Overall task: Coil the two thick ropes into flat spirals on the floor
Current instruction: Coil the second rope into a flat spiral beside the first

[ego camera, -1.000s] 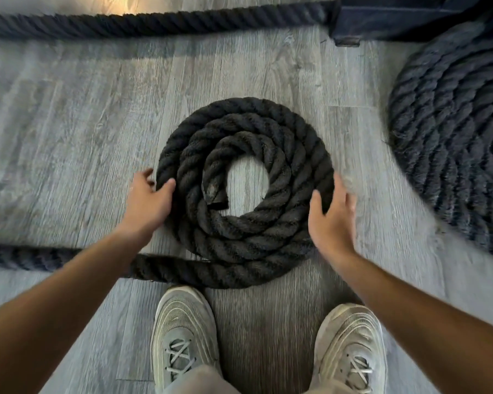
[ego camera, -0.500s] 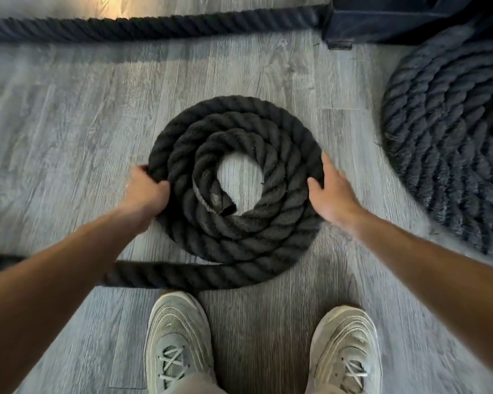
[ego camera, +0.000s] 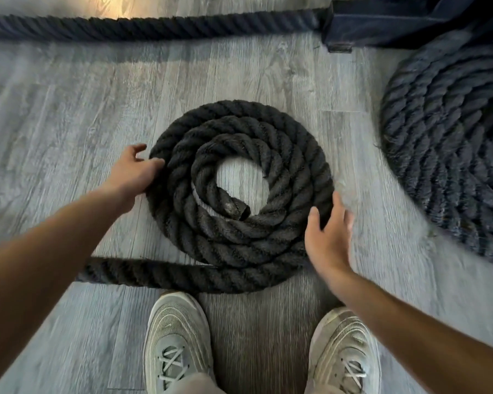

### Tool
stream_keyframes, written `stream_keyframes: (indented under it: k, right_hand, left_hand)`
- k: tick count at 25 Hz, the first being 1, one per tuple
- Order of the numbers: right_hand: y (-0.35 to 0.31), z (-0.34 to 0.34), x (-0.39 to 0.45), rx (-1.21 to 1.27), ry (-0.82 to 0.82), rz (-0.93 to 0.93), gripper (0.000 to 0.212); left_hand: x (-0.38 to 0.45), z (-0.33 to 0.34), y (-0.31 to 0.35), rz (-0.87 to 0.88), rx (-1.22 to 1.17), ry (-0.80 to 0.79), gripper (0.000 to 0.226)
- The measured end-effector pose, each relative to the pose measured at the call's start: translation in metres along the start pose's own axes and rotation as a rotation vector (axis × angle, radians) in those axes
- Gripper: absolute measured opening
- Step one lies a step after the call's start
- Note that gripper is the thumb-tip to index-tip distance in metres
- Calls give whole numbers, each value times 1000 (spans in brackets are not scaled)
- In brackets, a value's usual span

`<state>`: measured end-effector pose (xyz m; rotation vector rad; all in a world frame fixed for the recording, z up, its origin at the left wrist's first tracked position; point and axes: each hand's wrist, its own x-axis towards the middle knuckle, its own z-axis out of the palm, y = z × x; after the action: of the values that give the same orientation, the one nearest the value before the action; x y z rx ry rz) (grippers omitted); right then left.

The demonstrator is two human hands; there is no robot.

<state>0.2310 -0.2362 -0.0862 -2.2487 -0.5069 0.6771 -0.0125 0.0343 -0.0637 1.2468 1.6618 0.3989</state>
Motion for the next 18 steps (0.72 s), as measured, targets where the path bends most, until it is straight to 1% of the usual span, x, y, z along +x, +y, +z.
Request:
stream_keyframes:
  k: [2,4,5,7,10,12,14,16,18]
  right_hand:
    - [13,-1,-33,-45,-42,-16,71]
    - [17,0,-45,-87,-74,-21,74]
    - [15,1,-43,-88,-90,-19,73]
    - [9,0,-28,-84,-134,-11,71]
    - [-4,-7,14,-125,-201,-13,67]
    - [-21,-11,53,-166,-193,-16,62]
    - [-41,-13,94,-161,-138,-32,57]
    - [-57,-15,125,-160,-78,-35,54]
    - [-59,-13,133,-141,-44,1,50]
  left_hand:
    - [18,1,14,59,84,-102,56]
    - [27,4,18,96,165,-166,57]
    - [28,6,17,114,211,-156,58]
    - [26,10,9,148,282,-81,59]
    - [5,11,-10,90,307,48,62]
    - [-22,11,-27,22,249,106,61]
    - [-59,18,-48,-13,143,113,64]
    - [-91,27,-63,-64,60,53,72]
    - [-100,28,-63,-141,-8,18,78]
